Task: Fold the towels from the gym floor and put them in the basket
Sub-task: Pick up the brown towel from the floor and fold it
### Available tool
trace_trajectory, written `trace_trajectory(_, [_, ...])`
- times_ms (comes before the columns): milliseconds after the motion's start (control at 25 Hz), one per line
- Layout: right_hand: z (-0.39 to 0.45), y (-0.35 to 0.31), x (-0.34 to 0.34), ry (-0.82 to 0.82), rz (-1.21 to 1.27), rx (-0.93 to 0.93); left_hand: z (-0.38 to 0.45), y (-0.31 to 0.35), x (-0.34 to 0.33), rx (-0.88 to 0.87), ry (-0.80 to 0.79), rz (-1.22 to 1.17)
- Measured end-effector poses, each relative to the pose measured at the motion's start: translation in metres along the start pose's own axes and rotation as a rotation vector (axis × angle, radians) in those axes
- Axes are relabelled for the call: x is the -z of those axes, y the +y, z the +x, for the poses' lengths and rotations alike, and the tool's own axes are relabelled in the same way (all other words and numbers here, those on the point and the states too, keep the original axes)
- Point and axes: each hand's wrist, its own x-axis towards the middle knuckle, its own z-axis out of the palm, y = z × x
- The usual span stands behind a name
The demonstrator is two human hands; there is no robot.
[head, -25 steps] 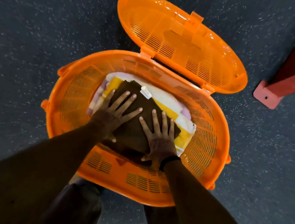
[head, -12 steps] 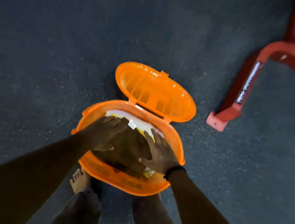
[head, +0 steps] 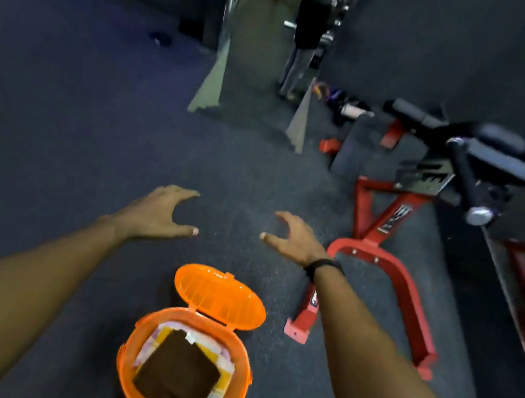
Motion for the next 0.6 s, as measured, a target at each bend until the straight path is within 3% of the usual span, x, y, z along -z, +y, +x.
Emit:
trace_trajectory(320, [-0.066, -0.135, 0.159, 0.209, 0.070, 0.185, -0.101, 0.078, 0.178, 0.016, 0.333, -0.126])
trace_trajectory(600, [-0.108, -0.204, 0.172, 0.182, 0.000, 0.415, -0.227, 0.091, 0.227, 0.164, 0.585, -0.134])
